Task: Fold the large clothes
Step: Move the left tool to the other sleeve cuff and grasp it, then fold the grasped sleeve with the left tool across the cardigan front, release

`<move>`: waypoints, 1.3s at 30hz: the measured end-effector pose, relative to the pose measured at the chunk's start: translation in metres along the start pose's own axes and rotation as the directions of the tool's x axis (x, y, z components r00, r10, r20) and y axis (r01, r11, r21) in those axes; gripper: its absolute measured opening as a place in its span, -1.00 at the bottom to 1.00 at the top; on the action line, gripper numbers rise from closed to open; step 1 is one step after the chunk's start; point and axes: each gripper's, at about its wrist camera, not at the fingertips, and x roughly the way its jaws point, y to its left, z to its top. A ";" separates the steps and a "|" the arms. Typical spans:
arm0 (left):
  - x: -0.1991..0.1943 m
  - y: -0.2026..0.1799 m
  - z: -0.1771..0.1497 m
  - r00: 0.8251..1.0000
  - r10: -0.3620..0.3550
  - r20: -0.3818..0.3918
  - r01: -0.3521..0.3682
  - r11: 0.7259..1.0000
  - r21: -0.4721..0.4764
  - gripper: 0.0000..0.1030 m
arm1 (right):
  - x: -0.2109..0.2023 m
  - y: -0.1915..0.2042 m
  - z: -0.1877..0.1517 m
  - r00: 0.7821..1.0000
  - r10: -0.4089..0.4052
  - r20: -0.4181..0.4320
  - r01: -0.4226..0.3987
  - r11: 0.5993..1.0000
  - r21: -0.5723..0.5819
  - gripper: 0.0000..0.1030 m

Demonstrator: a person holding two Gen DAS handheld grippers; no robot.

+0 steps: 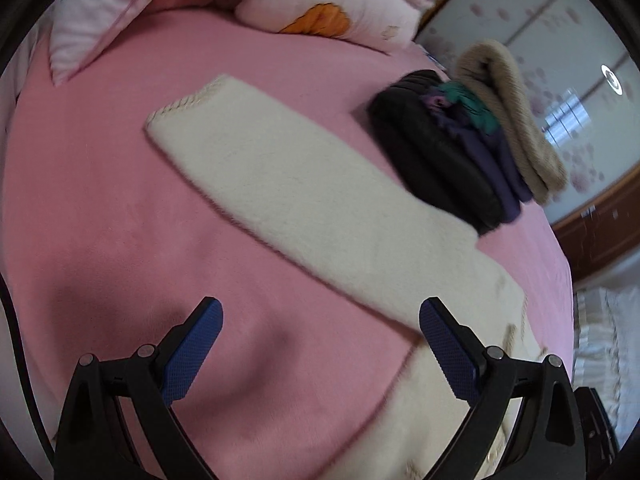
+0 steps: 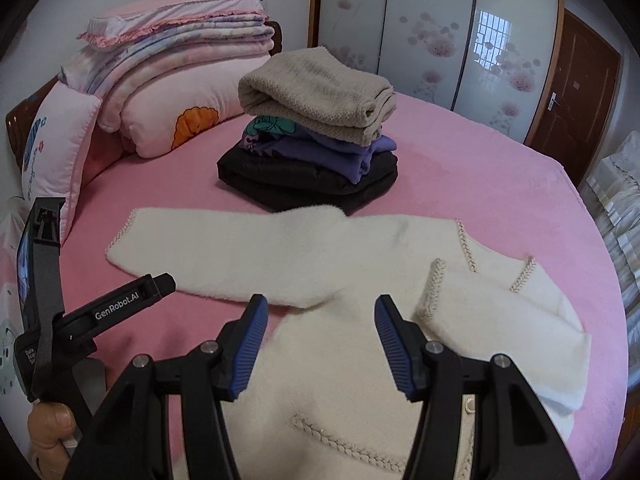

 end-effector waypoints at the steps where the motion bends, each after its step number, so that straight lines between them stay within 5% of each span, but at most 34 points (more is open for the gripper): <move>1: 0.008 0.006 0.003 1.000 -0.004 -0.001 0.004 1.000 -0.024 0.90 | 0.009 0.003 0.002 1.000 -0.003 -0.003 0.003 1.000 -0.003 0.09; 14: 0.075 0.040 0.022 1.000 0.016 0.015 -0.014 0.987 -0.162 0.89 | 0.117 0.012 0.011 0.998 -0.027 -0.050 0.030 0.998 0.050 0.08; 22: 0.089 0.041 0.033 0.995 0.045 0.094 -0.024 0.977 -0.210 0.89 | 0.143 0.004 0.001 0.996 0.002 -0.091 0.006 0.997 0.083 0.08; 24: 0.093 0.036 0.038 0.993 0.045 0.112 -0.020 0.977 -0.212 0.53 | 0.145 -0.001 -0.002 0.995 0.007 -0.098 0.002 0.996 0.093 0.08; 26: 0.097 0.033 0.043 0.992 0.066 0.104 -0.045 0.979 -0.201 -0.35 | 0.144 -0.006 -0.005 0.994 0.011 -0.110 0.001 0.994 0.110 0.08; 28: 0.099 0.033 0.047 0.991 0.088 0.101 -0.066 0.977 -0.204 -0.67 | 0.141 -0.014 -0.007 0.994 0.019 -0.111 -0.004 0.991 0.134 0.08; 39: 0.035 -0.014 0.045 0.958 0.038 0.284 -0.001 0.991 -0.131 -0.87 | 0.109 -0.046 -0.015 0.996 0.031 -0.081 -0.014 0.978 0.206 0.08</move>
